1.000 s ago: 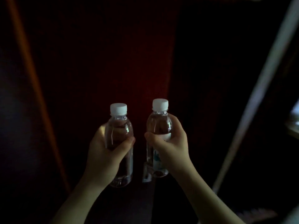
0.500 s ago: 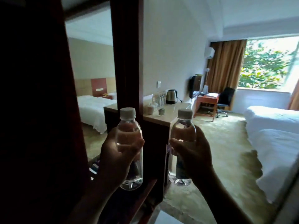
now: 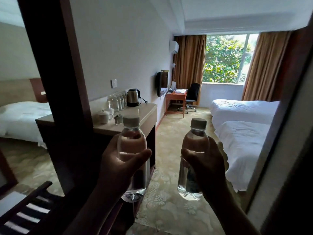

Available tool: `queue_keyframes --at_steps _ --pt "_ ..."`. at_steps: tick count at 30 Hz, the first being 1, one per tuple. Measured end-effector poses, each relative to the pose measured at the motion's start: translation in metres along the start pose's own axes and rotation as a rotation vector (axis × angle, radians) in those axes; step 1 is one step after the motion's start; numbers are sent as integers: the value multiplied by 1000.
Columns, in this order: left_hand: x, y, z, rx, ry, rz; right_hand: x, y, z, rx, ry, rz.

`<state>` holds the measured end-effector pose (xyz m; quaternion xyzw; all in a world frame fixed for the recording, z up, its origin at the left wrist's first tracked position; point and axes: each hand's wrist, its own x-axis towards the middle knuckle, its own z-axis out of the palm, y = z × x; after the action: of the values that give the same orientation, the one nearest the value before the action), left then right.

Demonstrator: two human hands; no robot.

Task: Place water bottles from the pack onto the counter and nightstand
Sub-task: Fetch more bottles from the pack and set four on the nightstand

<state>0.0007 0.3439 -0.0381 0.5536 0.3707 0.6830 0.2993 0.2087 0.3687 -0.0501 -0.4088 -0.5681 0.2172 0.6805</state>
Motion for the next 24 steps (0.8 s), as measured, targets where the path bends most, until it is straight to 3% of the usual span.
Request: queue_keyframes --at_steps 10,16,24 --pt "198 -128 73 -56 -116 -29 167 91 30 -160 116 111" --pt "309 -176 150 -81 -267 1 275 145 22 -174 196 39" --pt "417 -272 265 -182 -322 -47 401 257 -16 -178 269 12"
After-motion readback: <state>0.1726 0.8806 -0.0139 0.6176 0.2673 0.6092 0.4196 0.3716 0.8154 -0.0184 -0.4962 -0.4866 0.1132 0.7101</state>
